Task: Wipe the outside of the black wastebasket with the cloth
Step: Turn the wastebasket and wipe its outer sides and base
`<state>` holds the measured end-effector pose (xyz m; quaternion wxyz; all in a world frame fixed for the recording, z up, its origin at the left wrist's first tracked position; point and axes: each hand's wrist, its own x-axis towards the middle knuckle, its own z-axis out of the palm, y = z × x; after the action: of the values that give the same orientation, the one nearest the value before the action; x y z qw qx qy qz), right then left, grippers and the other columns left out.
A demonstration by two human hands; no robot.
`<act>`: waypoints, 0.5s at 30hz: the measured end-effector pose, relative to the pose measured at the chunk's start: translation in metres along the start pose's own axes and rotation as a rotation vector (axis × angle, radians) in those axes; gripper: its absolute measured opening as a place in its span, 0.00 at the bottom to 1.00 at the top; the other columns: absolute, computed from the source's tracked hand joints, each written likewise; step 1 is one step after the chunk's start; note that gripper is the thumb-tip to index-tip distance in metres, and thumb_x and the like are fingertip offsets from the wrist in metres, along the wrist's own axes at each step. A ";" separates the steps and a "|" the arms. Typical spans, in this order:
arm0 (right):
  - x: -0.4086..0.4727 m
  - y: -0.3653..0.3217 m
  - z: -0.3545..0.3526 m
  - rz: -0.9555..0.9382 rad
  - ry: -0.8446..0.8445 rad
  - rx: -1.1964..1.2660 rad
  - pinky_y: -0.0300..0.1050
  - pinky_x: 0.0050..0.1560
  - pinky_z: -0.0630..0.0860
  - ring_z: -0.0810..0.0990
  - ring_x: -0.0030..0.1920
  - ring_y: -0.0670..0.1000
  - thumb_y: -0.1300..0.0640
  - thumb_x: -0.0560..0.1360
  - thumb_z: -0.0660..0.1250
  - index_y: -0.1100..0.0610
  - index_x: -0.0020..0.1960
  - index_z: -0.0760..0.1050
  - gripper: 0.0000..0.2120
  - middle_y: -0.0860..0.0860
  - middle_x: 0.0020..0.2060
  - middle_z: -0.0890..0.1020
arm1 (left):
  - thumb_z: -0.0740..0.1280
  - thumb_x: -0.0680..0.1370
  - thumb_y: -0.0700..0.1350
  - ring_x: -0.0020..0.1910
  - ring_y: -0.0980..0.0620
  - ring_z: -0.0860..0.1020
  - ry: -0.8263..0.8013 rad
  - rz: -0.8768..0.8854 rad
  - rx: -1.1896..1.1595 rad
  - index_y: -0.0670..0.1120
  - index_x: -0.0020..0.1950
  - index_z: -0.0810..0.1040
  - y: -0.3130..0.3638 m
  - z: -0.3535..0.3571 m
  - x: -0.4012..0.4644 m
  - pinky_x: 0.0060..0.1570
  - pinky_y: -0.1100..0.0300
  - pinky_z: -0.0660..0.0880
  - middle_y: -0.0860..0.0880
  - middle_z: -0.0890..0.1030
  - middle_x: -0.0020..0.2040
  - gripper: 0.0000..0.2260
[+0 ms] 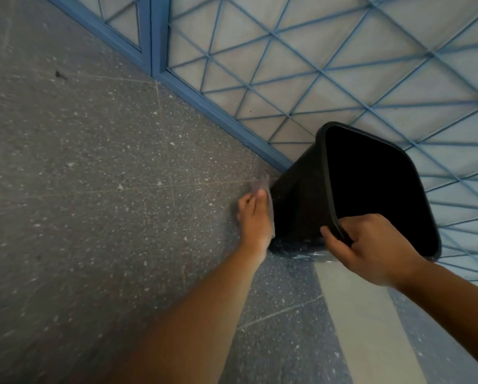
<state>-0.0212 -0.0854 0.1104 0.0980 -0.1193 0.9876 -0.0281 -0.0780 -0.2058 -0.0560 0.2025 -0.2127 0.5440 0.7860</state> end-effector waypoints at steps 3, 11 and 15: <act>-0.002 0.004 0.000 -0.037 0.030 -0.002 0.35 0.24 0.58 0.64 0.19 0.47 0.48 0.75 0.61 0.54 0.26 0.65 0.21 0.47 0.19 0.63 | 0.57 0.86 0.57 0.64 0.59 0.69 -0.085 0.065 0.097 0.54 0.77 0.70 -0.007 0.020 -0.001 0.54 0.79 0.63 0.58 0.69 0.60 0.20; 0.003 0.008 -0.002 -0.127 0.060 -0.006 0.41 0.22 0.62 0.64 0.19 0.45 0.48 0.77 0.62 0.52 0.26 0.64 0.22 0.47 0.20 0.62 | 0.55 0.87 0.56 0.74 0.47 0.68 -0.103 -0.035 0.161 0.49 0.79 0.69 0.001 0.023 0.034 0.74 0.51 0.67 0.47 0.66 0.73 0.22; 0.004 0.007 -0.004 -0.162 0.060 0.002 0.41 0.23 0.62 0.62 0.20 0.44 0.46 0.75 0.59 0.49 0.27 0.61 0.20 0.44 0.21 0.60 | 0.59 0.86 0.56 0.65 0.53 0.74 -0.107 0.052 0.109 0.46 0.73 0.73 -0.005 0.028 0.029 0.61 0.63 0.69 0.49 0.69 0.65 0.20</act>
<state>-0.0273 -0.0795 0.1131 0.0660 -0.1979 0.9772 -0.0402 -0.1025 -0.1755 -0.0673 0.2222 -0.1449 0.5797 0.7704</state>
